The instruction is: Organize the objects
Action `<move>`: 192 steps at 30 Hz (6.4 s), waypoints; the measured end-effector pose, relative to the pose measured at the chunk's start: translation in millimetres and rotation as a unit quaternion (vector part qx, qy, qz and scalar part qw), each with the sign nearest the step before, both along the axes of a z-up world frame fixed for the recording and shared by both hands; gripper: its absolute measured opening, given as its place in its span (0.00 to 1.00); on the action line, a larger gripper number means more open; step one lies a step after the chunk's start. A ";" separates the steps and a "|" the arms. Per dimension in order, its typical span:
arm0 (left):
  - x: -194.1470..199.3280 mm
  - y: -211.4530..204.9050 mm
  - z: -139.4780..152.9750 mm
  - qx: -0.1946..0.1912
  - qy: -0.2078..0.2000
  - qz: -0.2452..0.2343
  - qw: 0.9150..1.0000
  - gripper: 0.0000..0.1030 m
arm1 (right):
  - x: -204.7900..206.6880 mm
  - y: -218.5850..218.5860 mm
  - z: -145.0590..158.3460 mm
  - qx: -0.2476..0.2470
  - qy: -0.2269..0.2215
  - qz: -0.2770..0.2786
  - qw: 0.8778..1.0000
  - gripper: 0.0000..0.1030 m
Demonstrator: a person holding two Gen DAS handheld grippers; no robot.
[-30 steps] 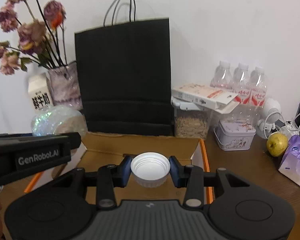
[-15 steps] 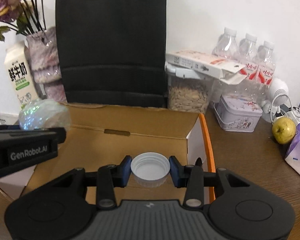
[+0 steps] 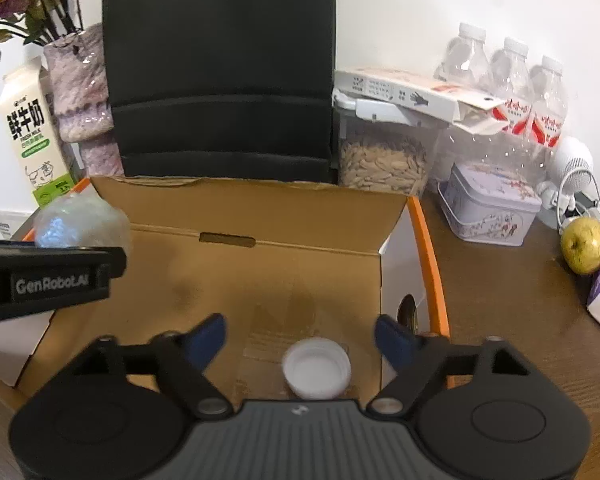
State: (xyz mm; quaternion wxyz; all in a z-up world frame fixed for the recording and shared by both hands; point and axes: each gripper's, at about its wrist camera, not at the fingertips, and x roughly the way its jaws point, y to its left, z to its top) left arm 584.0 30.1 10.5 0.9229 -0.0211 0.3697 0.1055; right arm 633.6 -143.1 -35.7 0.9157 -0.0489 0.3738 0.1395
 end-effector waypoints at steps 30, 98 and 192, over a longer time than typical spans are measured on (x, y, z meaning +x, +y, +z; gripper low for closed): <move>-77.0 -2.5 47.8 -0.021 -0.077 -0.006 0.997 1.00 | -72.7 -27.5 53.2 0.043 -0.071 0.015 0.996 1.00; -394.2 -23.4 47.7 -0.010 -0.214 -0.083 0.973 1.00 | -383.1 -114.8 60.9 0.046 -0.193 0.052 0.979 1.00; -361.8 38.6 -57.7 -0.095 -0.153 -0.035 0.983 0.39 | -379.8 -122.9 -44.5 0.085 -0.099 0.034 0.991 0.48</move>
